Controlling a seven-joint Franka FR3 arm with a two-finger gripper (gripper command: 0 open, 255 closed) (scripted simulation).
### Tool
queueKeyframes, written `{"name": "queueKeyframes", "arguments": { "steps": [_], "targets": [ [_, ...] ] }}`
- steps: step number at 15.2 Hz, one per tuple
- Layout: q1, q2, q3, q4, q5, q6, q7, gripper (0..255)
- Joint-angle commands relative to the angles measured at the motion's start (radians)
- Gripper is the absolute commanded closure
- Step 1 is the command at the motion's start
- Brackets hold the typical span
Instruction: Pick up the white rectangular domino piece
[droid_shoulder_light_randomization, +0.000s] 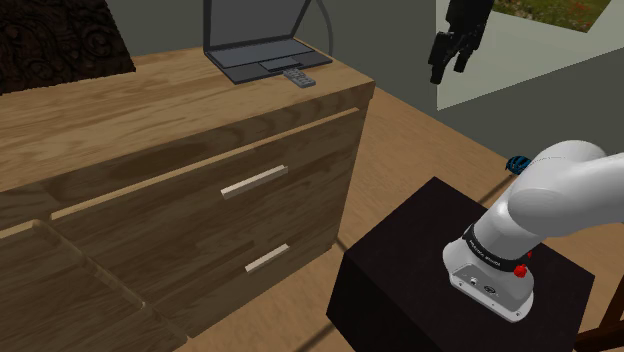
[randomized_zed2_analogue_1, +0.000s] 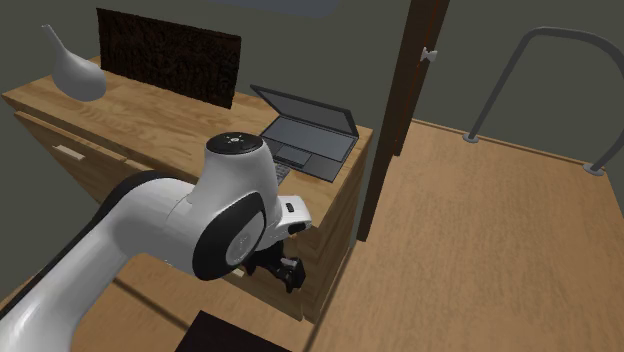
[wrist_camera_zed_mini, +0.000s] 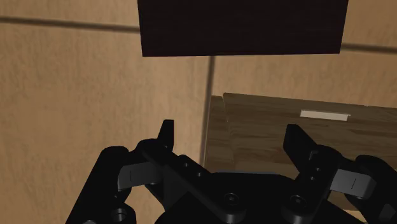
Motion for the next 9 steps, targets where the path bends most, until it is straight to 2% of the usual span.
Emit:
{"name": "queueKeyframes", "arguments": {
  "steps": [1,9],
  "targets": [
    [0.000,0.000,0.000,0.000,0.000,0.000,0.000,0],
    [0.036,0.265,0.057,0.137,0.067,0.146,0.090,0]
  ]
}}
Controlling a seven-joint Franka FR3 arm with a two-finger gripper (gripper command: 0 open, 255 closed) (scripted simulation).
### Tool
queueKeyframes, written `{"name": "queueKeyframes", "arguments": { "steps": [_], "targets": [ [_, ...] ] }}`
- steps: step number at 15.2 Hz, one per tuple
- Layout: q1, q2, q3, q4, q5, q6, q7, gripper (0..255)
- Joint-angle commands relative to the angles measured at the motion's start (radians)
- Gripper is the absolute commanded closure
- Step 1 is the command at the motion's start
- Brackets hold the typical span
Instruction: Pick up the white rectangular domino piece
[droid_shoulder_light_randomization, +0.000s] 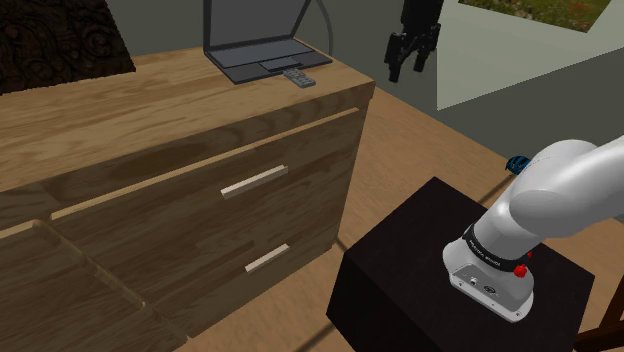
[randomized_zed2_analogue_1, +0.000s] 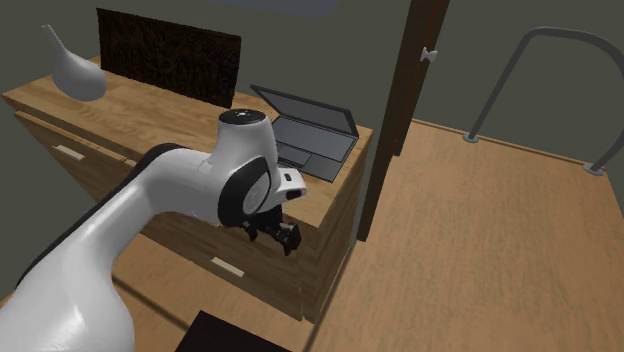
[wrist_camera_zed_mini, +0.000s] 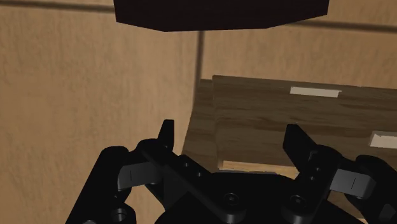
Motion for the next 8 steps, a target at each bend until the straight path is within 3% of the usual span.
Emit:
{"name": "queueKeyframes", "arguments": {
  "steps": [1,8],
  "targets": [
    [0.006,0.077,0.010,0.053,0.012,0.030,0.017,0],
    [0.029,0.319,0.050,0.245,0.040,0.101,0.084,0]
  ]
}}
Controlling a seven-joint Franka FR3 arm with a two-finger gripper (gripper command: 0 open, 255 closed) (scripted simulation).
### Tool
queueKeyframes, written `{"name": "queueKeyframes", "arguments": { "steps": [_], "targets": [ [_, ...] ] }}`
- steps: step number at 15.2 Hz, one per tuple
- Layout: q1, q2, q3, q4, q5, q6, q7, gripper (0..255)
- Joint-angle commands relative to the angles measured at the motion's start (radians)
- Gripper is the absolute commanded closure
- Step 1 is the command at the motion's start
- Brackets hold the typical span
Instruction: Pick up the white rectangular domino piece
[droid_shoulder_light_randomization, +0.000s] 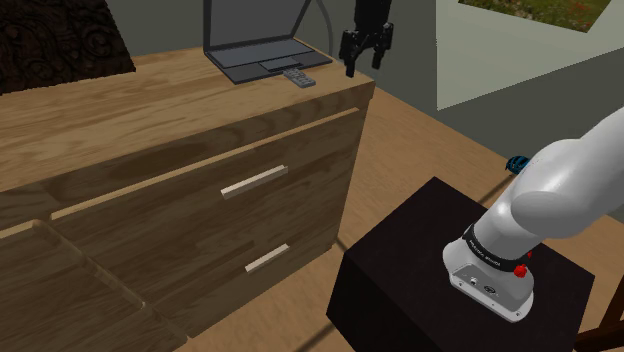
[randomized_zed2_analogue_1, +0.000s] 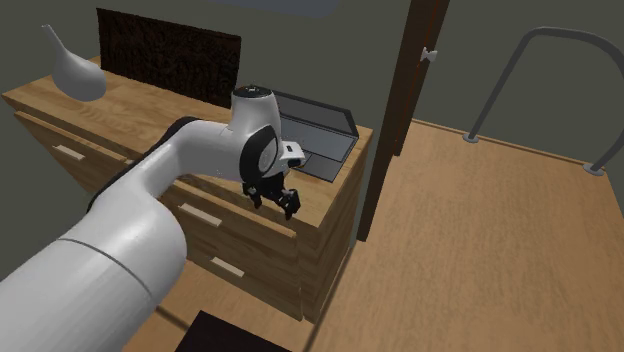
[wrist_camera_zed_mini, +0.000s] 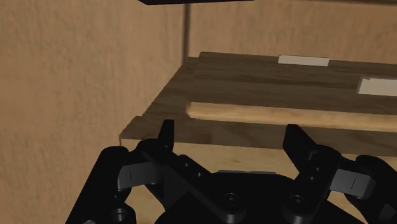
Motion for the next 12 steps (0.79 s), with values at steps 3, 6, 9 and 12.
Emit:
{"name": "queueKeyframes", "arguments": {
  "steps": [3,6,9,12],
  "targets": [
    [0.013,0.141,0.021,0.135,0.009,0.018,0.038,0],
    [0.023,0.250,0.034,0.250,0.010,0.022,0.064,0],
    [0.034,0.364,0.044,0.380,0.007,0.014,0.089,0],
    [0.048,0.484,0.052,0.531,0.002,-0.006,0.113,0]
  ]
}}
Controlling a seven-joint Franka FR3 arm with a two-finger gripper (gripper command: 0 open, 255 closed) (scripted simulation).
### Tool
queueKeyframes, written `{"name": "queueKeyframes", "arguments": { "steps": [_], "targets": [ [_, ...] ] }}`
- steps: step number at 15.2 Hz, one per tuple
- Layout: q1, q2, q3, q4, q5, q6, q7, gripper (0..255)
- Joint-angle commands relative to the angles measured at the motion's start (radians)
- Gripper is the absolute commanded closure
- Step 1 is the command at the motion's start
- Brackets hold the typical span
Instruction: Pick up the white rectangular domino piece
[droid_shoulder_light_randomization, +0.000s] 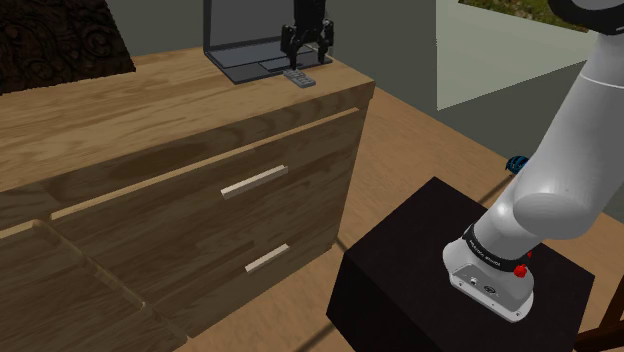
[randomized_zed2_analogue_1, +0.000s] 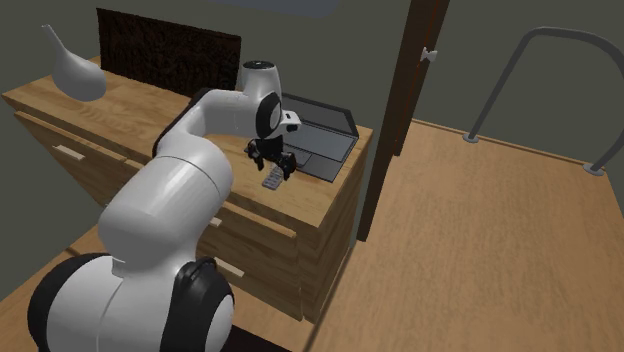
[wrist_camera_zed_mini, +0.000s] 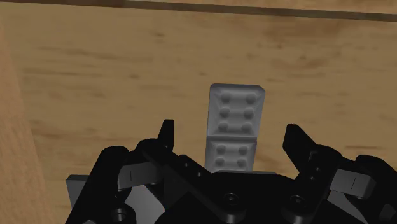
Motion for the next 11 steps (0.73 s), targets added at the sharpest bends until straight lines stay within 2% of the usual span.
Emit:
{"name": "queueKeyframes", "arguments": {
  "steps": [1,10,11],
  "targets": [
    [0.007,0.076,0.003,0.099,-0.004,-0.017,0.011,0],
    [0.006,0.075,0.002,-0.004,-0.004,0.085,0.011,0],
    [0.007,0.073,0.003,-0.005,-0.004,0.084,0.012,255]
  ]
}}
